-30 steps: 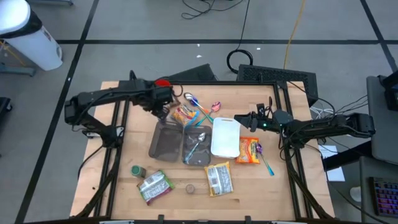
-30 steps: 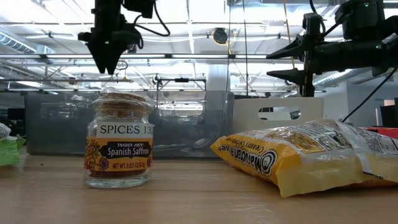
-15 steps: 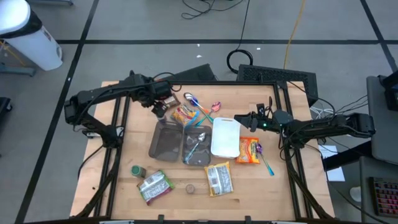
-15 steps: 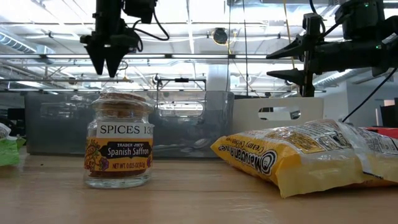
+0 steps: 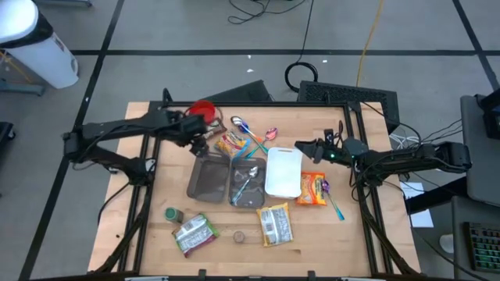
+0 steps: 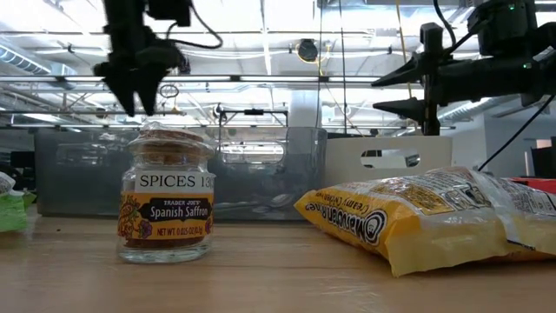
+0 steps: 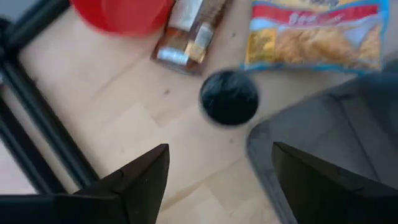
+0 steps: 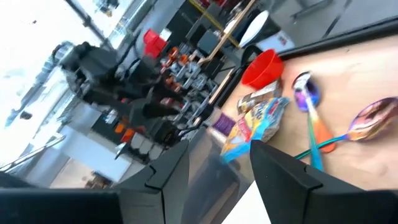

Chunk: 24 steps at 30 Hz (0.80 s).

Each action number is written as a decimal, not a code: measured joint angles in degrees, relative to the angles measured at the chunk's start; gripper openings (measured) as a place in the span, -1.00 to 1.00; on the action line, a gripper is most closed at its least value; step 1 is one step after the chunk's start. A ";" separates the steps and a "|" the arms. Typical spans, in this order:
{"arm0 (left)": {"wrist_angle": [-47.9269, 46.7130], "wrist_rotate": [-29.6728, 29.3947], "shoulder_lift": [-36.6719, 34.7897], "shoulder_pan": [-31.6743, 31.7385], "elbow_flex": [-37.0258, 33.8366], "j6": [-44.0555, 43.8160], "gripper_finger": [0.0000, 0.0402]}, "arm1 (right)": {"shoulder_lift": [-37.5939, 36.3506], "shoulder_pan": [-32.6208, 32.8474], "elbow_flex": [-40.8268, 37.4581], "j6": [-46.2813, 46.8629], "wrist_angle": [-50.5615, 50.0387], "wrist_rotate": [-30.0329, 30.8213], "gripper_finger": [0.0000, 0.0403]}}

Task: Pick & Place Food Item
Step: Put the purple bottle into the white bin

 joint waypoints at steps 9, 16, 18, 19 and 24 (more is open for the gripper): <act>11.30 -0.23 -15.35 -3.94 -13.06 -7.67 0.40 | -0.01 -0.02 0.00 -1.14 -0.17 3.87 -0.18; 16.91 -4.82 -22.97 -8.22 -21.59 -10.04 0.41 | 0.01 -0.02 0.02 -1.17 0.00 5.76 -0.18; 17.84 -6.70 -24.27 -9.46 -24.08 -11.72 0.41 | 0.03 -0.02 0.02 -1.04 -0.13 5.71 -0.18; 18.80 -7.75 -24.87 -10.06 -25.26 -12.44 0.41 | 0.03 0.00 0.02 -0.75 -0.09 5.70 -0.18; 23.67 -13.45 -26.60 -13.97 -30.72 -16.74 0.41 | 0.03 0.00 0.02 -0.73 -0.07 5.79 -0.18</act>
